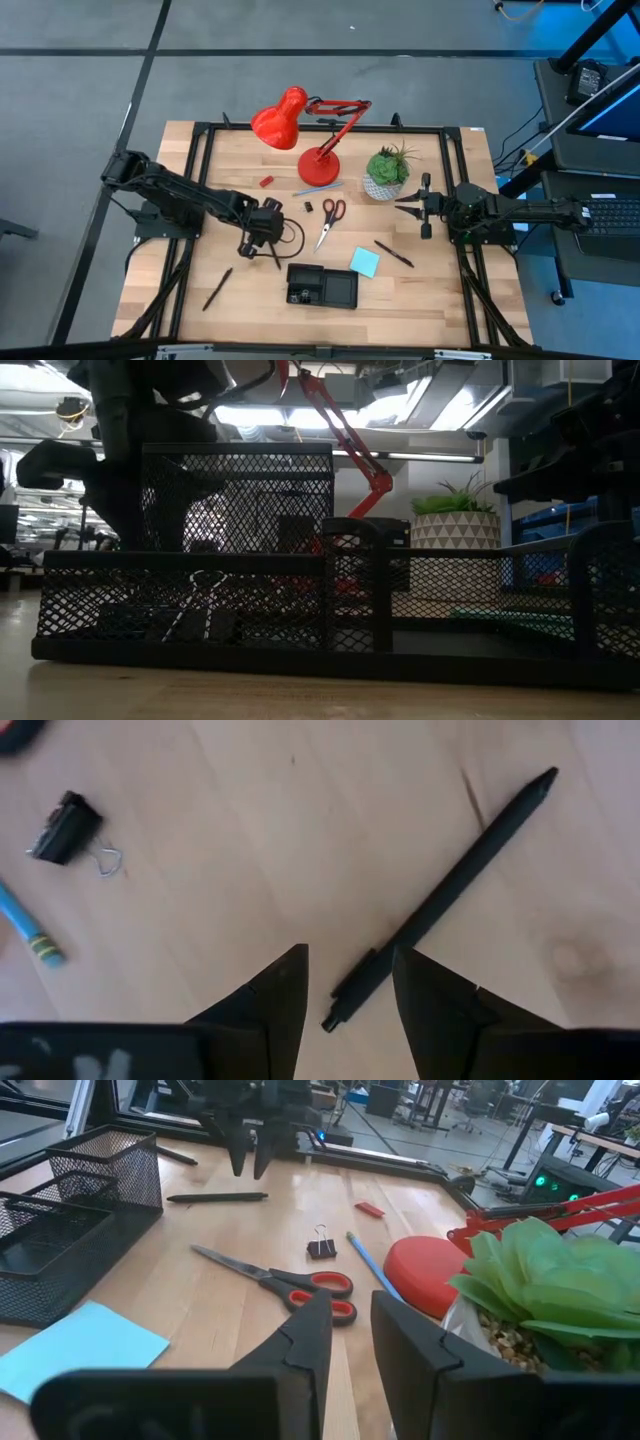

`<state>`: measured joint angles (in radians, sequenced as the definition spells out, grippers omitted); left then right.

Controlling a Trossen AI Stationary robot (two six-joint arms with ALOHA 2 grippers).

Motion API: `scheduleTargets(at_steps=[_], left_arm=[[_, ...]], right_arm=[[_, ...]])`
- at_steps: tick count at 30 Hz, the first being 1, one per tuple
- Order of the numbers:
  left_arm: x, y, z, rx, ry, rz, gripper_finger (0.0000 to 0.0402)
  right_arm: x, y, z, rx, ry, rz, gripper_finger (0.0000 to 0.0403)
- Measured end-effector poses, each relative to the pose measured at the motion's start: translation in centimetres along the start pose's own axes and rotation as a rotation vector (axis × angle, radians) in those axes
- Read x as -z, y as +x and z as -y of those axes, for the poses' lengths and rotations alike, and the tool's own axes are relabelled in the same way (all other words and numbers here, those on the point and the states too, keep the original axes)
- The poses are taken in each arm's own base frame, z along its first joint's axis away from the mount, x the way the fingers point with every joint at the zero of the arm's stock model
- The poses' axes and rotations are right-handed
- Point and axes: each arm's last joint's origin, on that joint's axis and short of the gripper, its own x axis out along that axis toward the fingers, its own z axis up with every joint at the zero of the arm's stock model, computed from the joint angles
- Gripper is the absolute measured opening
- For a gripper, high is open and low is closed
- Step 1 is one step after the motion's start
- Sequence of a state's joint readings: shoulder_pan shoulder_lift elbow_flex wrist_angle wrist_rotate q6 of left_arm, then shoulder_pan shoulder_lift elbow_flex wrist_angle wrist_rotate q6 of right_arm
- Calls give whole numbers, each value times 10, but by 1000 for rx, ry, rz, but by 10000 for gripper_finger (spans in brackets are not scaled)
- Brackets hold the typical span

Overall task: Pick and place office supplies into organizer
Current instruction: Put the top left black pen into the black desk organizer

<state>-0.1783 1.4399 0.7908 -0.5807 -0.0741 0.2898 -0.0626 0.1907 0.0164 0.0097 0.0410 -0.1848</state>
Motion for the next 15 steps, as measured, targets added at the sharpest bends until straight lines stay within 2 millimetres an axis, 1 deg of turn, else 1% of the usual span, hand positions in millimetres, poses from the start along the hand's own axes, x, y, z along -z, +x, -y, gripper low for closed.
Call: scheduleTargets(at_steps=[5, 15], left_arm=[[2, 8, -2, 41, -16, -28, 143], [5, 28, -5, 73, 29, -99, 143]], right_arm=[[0, 0, 0, 1, 25, 1, 78], [0, 0, 0, 1, 23, 1, 78]])
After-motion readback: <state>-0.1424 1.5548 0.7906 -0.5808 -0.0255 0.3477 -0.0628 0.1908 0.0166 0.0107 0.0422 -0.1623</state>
